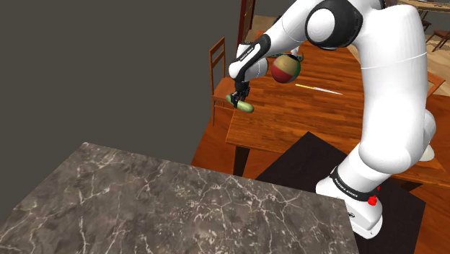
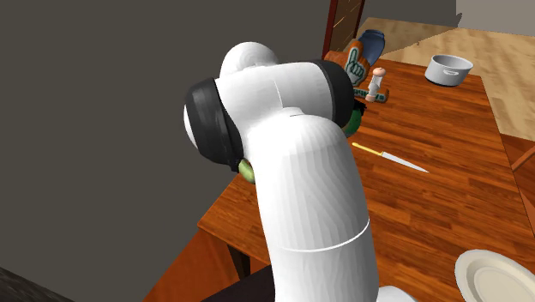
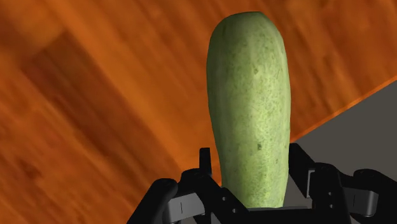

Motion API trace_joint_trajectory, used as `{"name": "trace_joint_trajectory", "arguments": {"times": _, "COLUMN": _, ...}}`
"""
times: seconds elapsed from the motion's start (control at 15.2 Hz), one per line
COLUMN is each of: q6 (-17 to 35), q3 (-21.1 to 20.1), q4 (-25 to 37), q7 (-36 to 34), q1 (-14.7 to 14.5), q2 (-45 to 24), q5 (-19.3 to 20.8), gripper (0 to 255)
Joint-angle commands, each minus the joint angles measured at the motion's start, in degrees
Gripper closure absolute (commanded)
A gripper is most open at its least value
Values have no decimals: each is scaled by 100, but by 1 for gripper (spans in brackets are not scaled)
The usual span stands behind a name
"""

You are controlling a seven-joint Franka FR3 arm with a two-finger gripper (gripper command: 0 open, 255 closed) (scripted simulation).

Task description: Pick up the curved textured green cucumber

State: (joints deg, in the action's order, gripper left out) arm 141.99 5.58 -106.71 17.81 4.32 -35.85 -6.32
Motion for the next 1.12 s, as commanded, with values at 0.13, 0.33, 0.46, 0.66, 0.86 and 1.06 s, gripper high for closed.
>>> {"name": "trace_joint_trajectory", "arguments": {"times": 0.13, "q6": -49, "q3": 11, "q4": -15, "q7": -2, "q1": 1, "q2": 59, "q5": 9, "gripper": 255}}
{"name": "trace_joint_trajectory", "arguments": {"times": 0.33, "q6": -202, "q3": 32, "q4": -41, "q7": -19, "q1": -14, "q2": 237, "q5": 34, "gripper": 255}}
{"name": "trace_joint_trajectory", "arguments": {"times": 0.46, "q6": -308, "q3": 45, "q4": -48, "q7": -31, "q1": -24, "q2": 351, "q5": 51, "gripper": 255}}
{"name": "trace_joint_trajectory", "arguments": {"times": 0.66, "q6": -470, "q3": 64, "q4": -53, "q7": -49, "q1": -37, "q2": 519, "q5": 77, "gripper": 255}}
{"name": "trace_joint_trajectory", "arguments": {"times": 0.86, "q6": -636, "q3": 82, "q4": -47, "q7": -67, "q1": -50, "q2": 680, "q5": 103, "gripper": 255}}
{"name": "trace_joint_trajectory", "arguments": {"times": 1.06, "q6": -807, "q3": 99, "q4": -29, "q7": -85, "q1": -61, "q2": 834, "q5": 129, "gripper": 255}}
